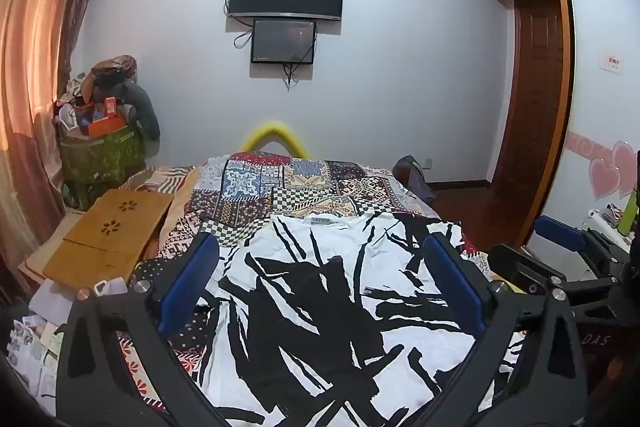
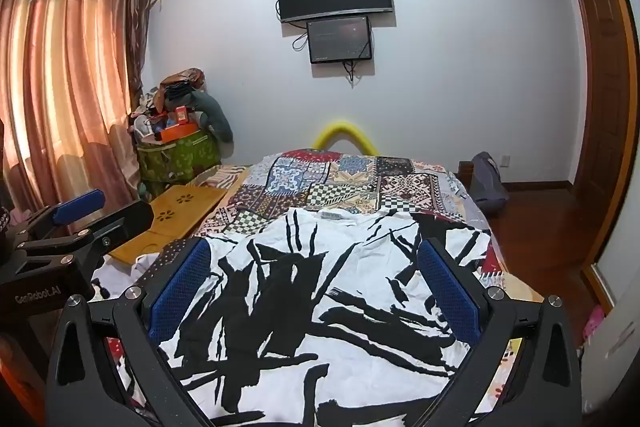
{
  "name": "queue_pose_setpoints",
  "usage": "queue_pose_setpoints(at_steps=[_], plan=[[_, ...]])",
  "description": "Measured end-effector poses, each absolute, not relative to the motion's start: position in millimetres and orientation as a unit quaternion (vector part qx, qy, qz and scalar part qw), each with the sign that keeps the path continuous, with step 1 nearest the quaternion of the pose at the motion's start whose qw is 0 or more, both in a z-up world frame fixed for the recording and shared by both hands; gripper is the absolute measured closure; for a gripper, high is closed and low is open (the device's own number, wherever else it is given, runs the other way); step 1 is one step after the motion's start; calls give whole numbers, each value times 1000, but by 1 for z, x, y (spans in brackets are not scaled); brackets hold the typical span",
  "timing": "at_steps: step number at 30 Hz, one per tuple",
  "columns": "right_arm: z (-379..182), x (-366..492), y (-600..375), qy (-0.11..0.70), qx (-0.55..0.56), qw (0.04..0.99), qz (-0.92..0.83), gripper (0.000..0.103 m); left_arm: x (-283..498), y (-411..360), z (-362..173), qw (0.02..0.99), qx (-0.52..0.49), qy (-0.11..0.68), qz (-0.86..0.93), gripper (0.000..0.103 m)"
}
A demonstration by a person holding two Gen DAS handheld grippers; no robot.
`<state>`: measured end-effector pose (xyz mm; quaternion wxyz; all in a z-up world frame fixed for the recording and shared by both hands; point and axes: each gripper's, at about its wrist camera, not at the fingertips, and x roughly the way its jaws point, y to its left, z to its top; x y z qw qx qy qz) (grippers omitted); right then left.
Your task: Fold small clothes
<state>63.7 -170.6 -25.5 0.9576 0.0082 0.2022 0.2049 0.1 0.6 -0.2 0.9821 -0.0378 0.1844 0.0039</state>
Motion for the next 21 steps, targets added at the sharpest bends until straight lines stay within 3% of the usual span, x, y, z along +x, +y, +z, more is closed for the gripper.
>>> queue_pose_setpoints(at_steps=[21], plan=[[-26,64,-169,205,9,957,206,0,5,1,-8,982,-34,185,16,0]])
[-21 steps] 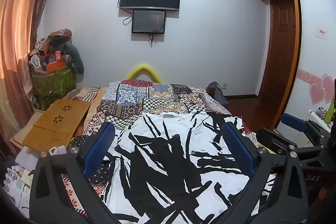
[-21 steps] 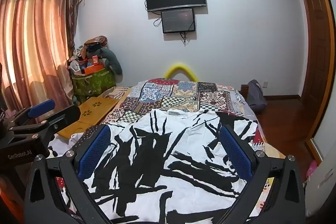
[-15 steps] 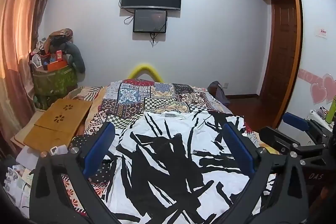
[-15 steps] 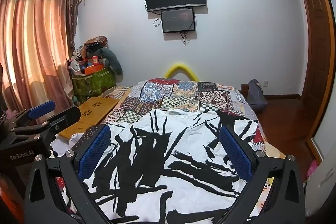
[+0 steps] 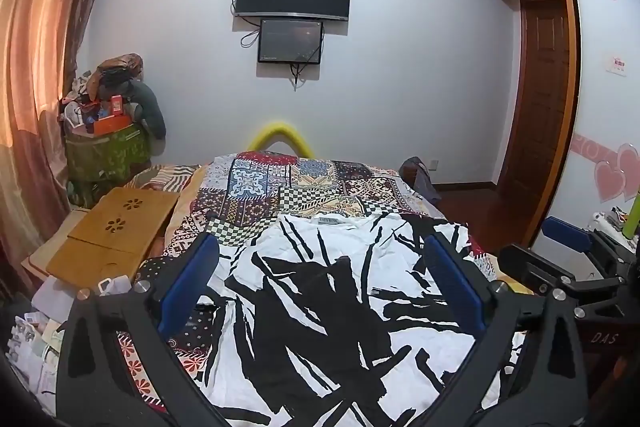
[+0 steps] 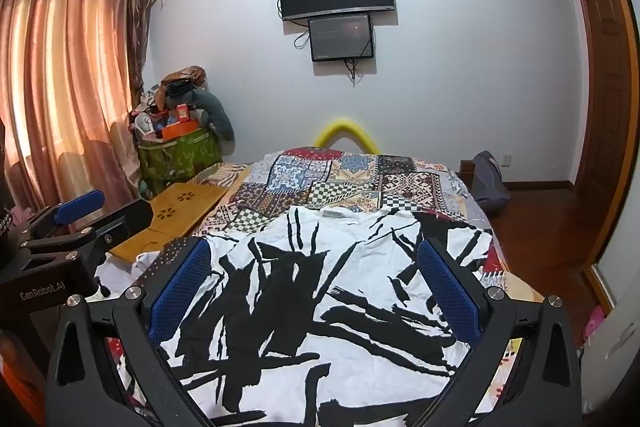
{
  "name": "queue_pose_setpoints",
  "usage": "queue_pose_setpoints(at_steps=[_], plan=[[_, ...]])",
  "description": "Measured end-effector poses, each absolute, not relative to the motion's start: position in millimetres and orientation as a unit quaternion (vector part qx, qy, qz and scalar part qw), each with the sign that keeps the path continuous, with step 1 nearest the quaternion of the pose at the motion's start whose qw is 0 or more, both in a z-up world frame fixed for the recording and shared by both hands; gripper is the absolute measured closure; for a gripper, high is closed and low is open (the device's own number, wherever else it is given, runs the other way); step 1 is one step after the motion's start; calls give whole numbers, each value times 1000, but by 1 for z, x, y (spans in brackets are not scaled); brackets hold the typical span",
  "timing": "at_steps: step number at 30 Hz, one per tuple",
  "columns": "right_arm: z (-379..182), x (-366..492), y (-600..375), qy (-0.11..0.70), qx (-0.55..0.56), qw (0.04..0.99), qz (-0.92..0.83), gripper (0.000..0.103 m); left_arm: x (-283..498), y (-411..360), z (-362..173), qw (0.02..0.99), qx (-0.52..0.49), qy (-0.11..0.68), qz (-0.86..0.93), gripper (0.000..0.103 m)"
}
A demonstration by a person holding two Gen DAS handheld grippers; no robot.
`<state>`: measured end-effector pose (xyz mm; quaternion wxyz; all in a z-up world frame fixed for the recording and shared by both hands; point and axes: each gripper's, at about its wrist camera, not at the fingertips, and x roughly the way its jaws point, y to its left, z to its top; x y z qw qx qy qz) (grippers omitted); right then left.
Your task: Fold small clothes
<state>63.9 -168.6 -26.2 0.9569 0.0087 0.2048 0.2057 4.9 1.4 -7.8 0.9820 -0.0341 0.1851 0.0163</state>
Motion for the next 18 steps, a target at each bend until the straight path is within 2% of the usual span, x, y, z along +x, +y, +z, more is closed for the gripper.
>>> queue_pose_setpoints(at_steps=[18], plan=[[-27,63,-169,205,8,957,205,0,2,3,-3,983,-33,182,16,0]])
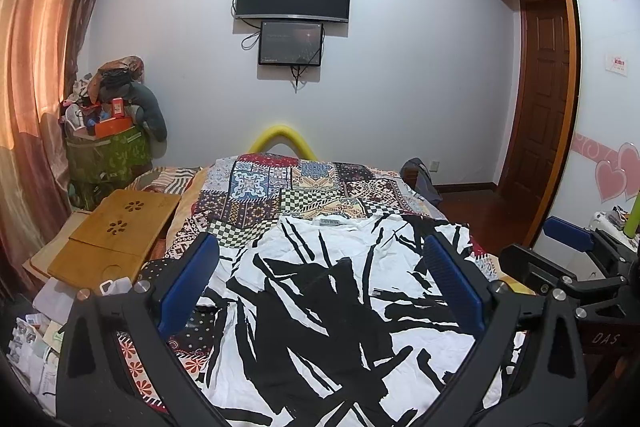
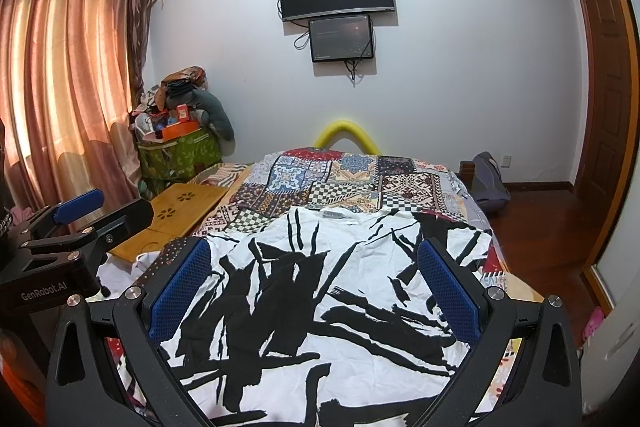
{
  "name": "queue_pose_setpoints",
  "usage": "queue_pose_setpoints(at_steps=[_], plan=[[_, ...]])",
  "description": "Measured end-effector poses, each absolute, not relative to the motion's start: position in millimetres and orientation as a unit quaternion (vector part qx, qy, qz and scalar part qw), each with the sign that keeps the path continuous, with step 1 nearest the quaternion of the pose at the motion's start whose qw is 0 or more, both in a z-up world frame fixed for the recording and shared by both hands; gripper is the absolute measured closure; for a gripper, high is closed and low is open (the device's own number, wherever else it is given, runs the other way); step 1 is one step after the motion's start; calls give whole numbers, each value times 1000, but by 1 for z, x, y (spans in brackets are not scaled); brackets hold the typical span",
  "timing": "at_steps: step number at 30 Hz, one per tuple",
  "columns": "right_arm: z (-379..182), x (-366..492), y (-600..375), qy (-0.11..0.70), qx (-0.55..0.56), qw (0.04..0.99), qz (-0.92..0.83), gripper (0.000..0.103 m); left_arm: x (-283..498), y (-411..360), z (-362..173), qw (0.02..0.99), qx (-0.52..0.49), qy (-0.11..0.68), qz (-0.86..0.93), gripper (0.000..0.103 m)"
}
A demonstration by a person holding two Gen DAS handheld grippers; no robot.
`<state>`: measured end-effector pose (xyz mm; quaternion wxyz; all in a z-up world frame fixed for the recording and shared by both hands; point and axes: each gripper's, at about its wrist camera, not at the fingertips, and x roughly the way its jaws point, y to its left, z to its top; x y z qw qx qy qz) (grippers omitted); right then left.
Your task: Fold small clothes
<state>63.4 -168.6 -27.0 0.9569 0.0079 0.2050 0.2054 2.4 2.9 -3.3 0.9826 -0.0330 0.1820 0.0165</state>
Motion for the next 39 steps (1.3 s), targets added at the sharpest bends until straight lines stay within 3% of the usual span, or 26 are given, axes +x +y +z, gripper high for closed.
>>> queue_pose_setpoints(at_steps=[39], plan=[[-28,64,-171,205,8,957,204,0,-1,3,-3,983,-32,180,17,0]])
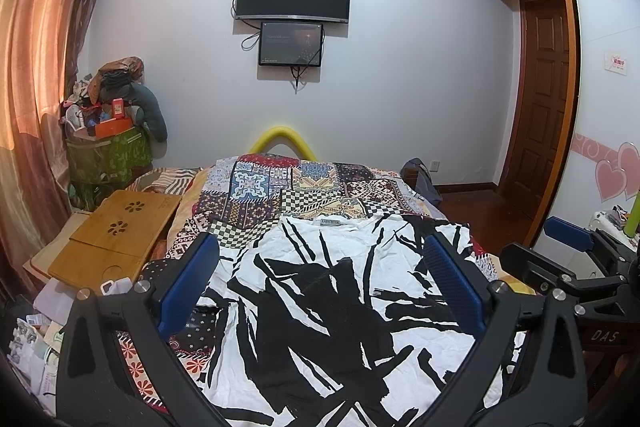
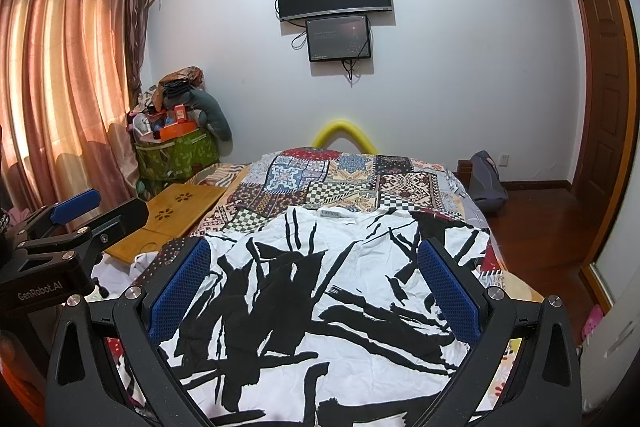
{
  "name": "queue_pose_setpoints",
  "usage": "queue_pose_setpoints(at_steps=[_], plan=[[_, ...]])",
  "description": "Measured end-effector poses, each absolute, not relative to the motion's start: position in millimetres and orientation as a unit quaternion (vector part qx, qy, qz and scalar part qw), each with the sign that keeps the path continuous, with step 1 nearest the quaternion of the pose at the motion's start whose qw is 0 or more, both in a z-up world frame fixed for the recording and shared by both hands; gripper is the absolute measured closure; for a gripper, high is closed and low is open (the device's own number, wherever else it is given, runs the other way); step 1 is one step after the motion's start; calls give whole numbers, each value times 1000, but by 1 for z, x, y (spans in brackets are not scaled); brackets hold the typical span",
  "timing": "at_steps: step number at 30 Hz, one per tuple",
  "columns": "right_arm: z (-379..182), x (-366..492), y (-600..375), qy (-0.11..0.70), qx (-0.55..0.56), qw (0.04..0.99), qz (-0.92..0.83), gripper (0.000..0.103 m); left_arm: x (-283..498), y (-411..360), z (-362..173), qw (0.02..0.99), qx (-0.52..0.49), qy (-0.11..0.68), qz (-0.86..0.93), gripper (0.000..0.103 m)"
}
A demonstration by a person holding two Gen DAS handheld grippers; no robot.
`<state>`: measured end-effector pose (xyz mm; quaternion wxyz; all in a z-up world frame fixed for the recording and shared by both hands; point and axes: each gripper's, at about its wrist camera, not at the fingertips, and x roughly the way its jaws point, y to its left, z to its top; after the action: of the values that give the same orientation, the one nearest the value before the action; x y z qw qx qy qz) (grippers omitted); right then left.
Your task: Fold small clothes
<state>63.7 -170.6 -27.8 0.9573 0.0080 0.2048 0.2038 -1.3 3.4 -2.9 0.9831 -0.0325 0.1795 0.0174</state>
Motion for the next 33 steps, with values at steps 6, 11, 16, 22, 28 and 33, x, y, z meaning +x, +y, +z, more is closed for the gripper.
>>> queue_pose_setpoints(at_steps=[6,11,16,22,28,33], plan=[[-27,64,-171,205,8,957,204,0,-1,4,-3,983,-32,179,17,0],[-26,65,-173,207,7,957,203,0,-1,5,-4,983,-32,180,17,0],[-35,71,-168,213,9,956,201,0,5,8,-9,982,-36,186,12,0],[-49,98,-163,235,13,950,206,0,31,25,-21,975,-47,216,18,0],[-58,137,-152,257,1,943,211,0,73,69,-41,963,-62,254,73,0],[-63,166,-134,258,-27,940,222,0,112,123,-68,944,-87,295,122,0]])
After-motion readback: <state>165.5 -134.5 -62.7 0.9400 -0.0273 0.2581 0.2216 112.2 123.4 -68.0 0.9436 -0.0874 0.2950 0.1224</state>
